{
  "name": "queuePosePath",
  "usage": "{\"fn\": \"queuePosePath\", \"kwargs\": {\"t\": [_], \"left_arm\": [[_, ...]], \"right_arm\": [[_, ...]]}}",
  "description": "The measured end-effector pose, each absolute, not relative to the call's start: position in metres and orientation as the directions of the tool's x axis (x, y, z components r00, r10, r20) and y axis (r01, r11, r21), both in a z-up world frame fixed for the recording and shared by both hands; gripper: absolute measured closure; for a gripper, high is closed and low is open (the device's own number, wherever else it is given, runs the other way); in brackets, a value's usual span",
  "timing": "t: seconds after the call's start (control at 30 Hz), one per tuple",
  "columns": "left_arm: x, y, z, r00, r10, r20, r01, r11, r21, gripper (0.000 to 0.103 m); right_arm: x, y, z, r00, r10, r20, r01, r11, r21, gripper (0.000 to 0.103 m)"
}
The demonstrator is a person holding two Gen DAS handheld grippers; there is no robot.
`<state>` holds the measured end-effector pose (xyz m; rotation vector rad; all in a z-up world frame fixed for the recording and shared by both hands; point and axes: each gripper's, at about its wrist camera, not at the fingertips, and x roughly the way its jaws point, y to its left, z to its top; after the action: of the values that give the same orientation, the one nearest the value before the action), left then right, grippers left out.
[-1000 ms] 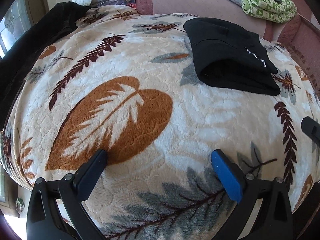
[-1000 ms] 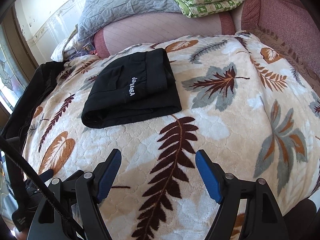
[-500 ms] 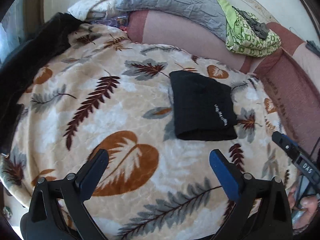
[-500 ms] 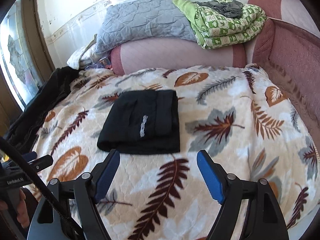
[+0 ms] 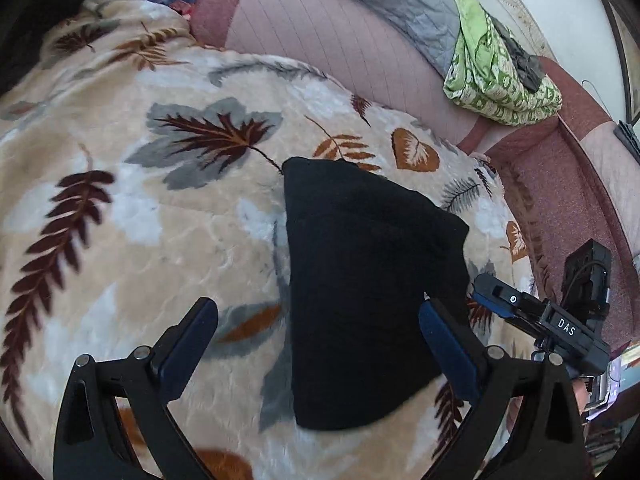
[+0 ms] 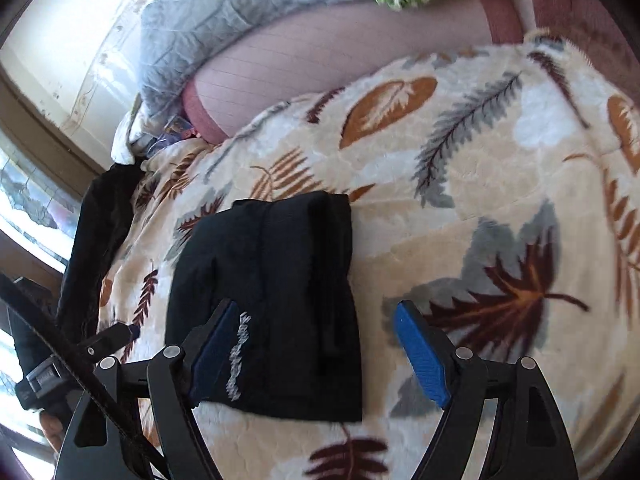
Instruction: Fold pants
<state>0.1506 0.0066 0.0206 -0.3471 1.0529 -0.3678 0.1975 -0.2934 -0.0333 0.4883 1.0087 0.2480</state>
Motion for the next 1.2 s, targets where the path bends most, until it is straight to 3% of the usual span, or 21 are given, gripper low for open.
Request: {"fn": "queuePosePath", "kwargs": {"t": [0.2,0.3,0.33,0.37,0.47,0.57,0.77,0.9,0.93,1.07,1.2], "left_arm": [[0.184,-0.008,-0.016,0.342,-0.504,-0.793,0.151,0.862,-0.483,0.003],[0.183,-0.012,-0.016,0.361,-0.513,-0.778,0.202,0.858,-0.472,0.004],[0.184,-0.014,-0.015,0.354,-0.526,-0.773,0.221,0.85,-0.478,0.021],[0.186,-0.017,-0.014,0.335,-0.553,-0.763,0.235,0.833,-0.501,0.046],[0.192,-0.021,-0.011,0.335,-0.569,-0.751,0.225,0.822,-0.523,0.047],[0.195,-0.024,-0.003,0.377,-0.561,-0.737,0.23,0.827,-0.512,0.047],[0.213,-0.024,0.008,0.444,-0.54,-0.716,0.244,0.841,-0.483,0.047],[0.226,-0.022,-0.006,0.45,-0.46,-0.765,0.176,0.886,-0.429,0.041],[0.226,-0.021,-0.011,0.441,-0.46,-0.771,0.169,0.886,-0.432,0.035],[0.219,-0.012,0.002,0.449,-0.465,-0.763,0.156,0.882,-0.445,0.035],[0.195,0.001,0.031,0.525,-0.48,-0.703,0.167,0.868,-0.467,0.035]], "right_arm": [[0.226,-0.286,-0.075,0.449,0.563,-0.694,0.005,0.775,0.632,0.021],[0.235,-0.277,-0.088,0.436,0.593,-0.676,-0.006,0.754,0.657,0.028],[0.237,-0.274,-0.089,0.429,0.606,-0.67,-0.016,0.746,0.665,0.041],[0.24,-0.273,-0.089,0.415,0.625,-0.661,-0.022,0.734,0.679,0.051],[0.241,-0.27,-0.079,0.421,0.644,-0.639,-0.045,0.718,0.695,0.063],[0.241,-0.265,-0.062,0.454,0.631,-0.629,-0.082,0.733,0.676,0.066],[0.255,-0.268,-0.041,0.525,0.604,-0.599,-0.109,0.746,0.656,0.066],[0.267,-0.269,-0.053,0.527,0.589,-0.612,-0.074,0.749,0.658,0.065],[0.268,-0.269,-0.059,0.518,0.571,-0.637,-0.05,0.764,0.643,0.063],[0.268,-0.275,-0.076,0.481,0.501,-0.719,0.037,0.808,0.588,0.039],[0.257,-0.288,-0.05,0.555,0.467,-0.688,0.046,0.809,0.586,0.036]]}}
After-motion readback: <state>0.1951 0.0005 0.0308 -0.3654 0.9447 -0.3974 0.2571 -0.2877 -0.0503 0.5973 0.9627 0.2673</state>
